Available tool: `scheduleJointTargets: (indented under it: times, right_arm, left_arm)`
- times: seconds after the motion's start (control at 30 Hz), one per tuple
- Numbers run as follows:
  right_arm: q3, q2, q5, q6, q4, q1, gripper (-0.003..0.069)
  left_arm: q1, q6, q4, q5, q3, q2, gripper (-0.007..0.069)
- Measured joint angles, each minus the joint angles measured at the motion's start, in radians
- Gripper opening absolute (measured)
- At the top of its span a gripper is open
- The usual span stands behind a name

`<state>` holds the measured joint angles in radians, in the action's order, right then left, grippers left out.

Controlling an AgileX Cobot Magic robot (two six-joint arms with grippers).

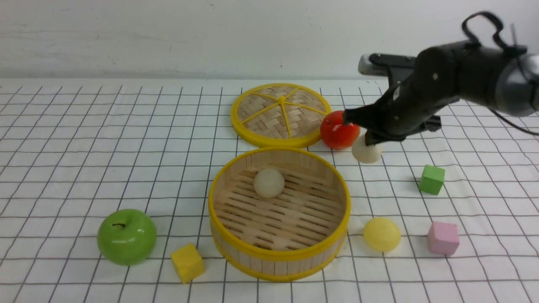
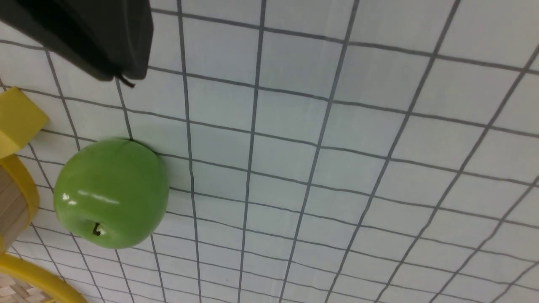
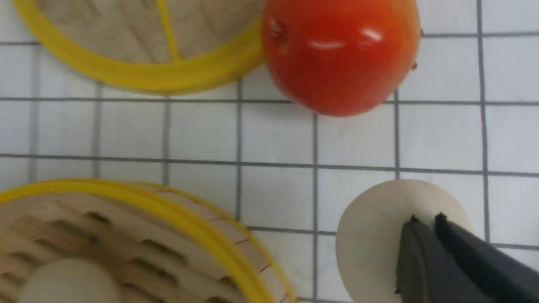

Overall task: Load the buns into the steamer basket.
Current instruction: Use the right arm to put the steamed stuffed bun into the steamer, then use the right arm to grab a steamed stuffed bun

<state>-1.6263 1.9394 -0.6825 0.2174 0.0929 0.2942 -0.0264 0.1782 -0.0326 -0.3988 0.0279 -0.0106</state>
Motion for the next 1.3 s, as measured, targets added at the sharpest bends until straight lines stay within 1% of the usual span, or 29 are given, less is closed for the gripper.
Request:
scheduleJointTargets:
  times: [0.17, 0.23, 0.27, 0.37, 0.53, 0.7, 0.83, 0.87, 0.9, 1.03, 1.07, 1.1, 1.17, 1.2, 1.27, 1.3]
  right_arm:
    - [-0.004, -0.068, -0.073, -0.178, 0.220, 0.043, 0.0000]
    - [-0.005, -0.068, -0.112, -0.259, 0.311, 0.082, 0.0000]
    - [-0.003, -0.067, -0.115, -0.268, 0.318, 0.091, 0.0000]
    - [0.013, -0.042, -0.138, -0.397, 0.402, 0.184, 0.0000]
    - [0.017, 0.027, -0.118, -0.444, 0.411, 0.271, 0.0008]
    - [0.020, 0.090, -0.092, -0.445, 0.399, 0.294, 0.0052]
    - [0.020, 0.114, -0.087, -0.445, 0.394, 0.294, 0.0148]
    - [0.020, 0.114, -0.085, -0.445, 0.394, 0.294, 0.0197]
    - [0.020, 0.114, -0.085, -0.445, 0.394, 0.294, 0.0212]
    - [0.020, 0.105, -0.097, -0.445, 0.380, 0.294, 0.0355]
    - [0.020, 0.097, -0.110, -0.445, 0.369, 0.294, 0.0380]
    - [0.020, 0.095, -0.116, -0.445, 0.366, 0.294, 0.0388]
    - [0.017, 0.066, -0.158, -0.445, 0.319, 0.293, 0.0423]
    - [0.016, 0.037, -0.189, -0.430, 0.286, 0.286, 0.0437]
    - [0.015, 0.006, -0.215, -0.406, 0.256, 0.279, 0.0444]
    - [0.015, -0.048, -0.251, -0.366, 0.212, 0.259, 0.0448]
  left_arm:
    - [0.000, 0.000, 0.000, 0.000, 0.000, 0.000, 0.0017]
    - [0.000, 0.000, 0.000, 0.000, 0.000, 0.000, 0.0017]
    - [0.000, 0.000, 0.000, 0.000, 0.000, 0.000, 0.0017]
    - [0.000, 0.000, 0.000, 0.000, 0.000, 0.000, 0.0017]
    - [0.000, 0.000, 0.000, 0.000, 0.000, 0.000, 0.0017]
    - [0.000, 0.000, 0.000, 0.000, 0.000, 0.000, 0.0017]
    - [0.000, 0.000, 0.000, 0.000, 0.000, 0.000, 0.0017]
    - [0.000, 0.000, 0.000, 0.000, 0.000, 0.000, 0.0017]
    - [0.000, 0.000, 0.000, 0.000, 0.000, 0.000, 0.0017]
    - [0.000, 0.000, 0.000, 0.000, 0.000, 0.000, 0.0017]
    - [0.000, 0.000, 0.000, 0.000, 0.000, 0.000, 0.0017]
    - [0.000, 0.000, 0.000, 0.000, 0.000, 0.000, 0.0017]
    - [0.000, 0.000, 0.000, 0.000, 0.000, 0.000, 0.0017]
    - [0.000, 0.000, 0.000, 0.000, 0.000, 0.000, 0.0017]
    - [0.000, 0.000, 0.000, 0.000, 0.000, 0.000, 0.0017]
    - [0.000, 0.000, 0.000, 0.000, 0.000, 0.000, 0.0017]
